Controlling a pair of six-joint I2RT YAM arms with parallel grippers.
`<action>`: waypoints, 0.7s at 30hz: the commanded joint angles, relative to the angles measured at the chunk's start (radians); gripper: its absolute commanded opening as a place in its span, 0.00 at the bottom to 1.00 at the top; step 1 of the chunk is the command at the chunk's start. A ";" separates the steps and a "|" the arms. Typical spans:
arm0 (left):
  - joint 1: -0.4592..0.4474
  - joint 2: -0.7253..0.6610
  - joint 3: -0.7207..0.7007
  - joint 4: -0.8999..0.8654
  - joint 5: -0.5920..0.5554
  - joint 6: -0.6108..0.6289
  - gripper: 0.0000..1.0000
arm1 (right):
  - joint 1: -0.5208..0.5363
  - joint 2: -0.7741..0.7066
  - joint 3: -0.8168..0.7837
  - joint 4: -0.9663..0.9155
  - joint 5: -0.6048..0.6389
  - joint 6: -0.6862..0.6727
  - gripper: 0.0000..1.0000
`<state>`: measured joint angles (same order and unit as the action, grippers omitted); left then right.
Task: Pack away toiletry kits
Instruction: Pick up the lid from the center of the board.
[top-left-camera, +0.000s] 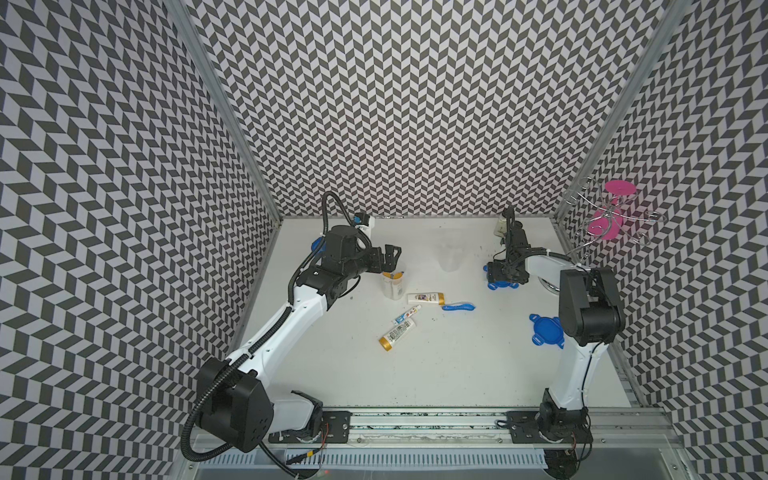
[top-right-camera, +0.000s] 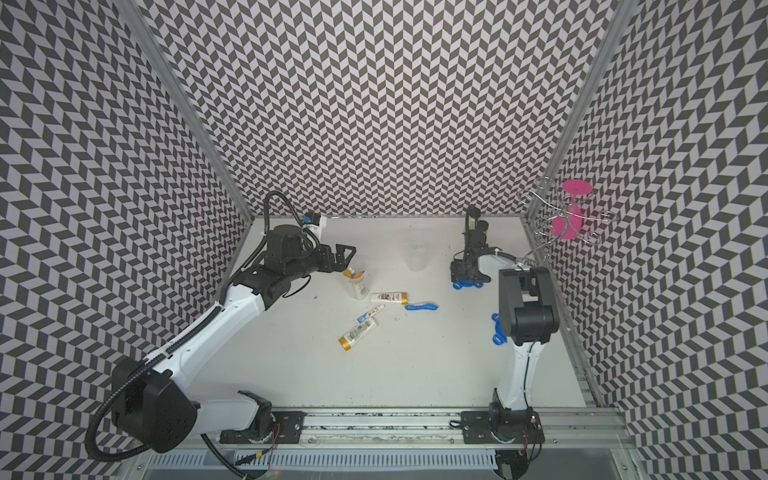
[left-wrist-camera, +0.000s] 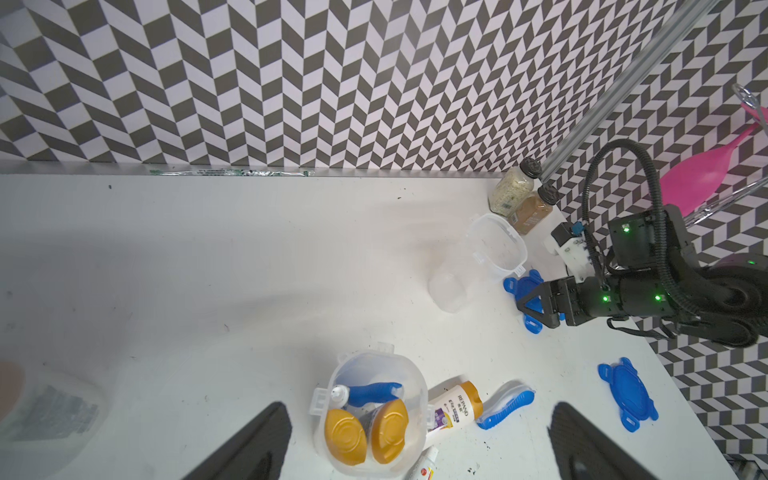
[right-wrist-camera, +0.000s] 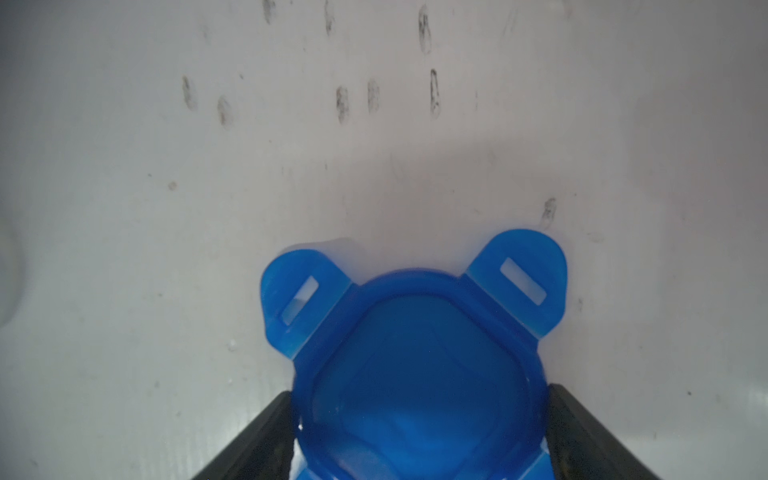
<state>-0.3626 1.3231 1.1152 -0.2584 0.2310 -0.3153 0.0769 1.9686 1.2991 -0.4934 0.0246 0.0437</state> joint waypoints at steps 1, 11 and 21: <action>0.055 -0.029 -0.023 -0.025 0.040 -0.021 0.99 | 0.035 -0.118 -0.034 -0.047 -0.005 -0.006 0.65; 0.169 -0.038 -0.057 -0.045 0.052 -0.036 1.00 | 0.232 -0.446 -0.022 -0.184 0.031 -0.032 0.64; 0.208 -0.069 -0.086 -0.053 0.031 -0.042 1.00 | 0.494 -0.397 0.214 -0.240 -0.047 -0.007 0.63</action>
<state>-0.1574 1.2873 1.0416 -0.3012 0.2703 -0.3542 0.5346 1.5112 1.4250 -0.7322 0.0185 0.0216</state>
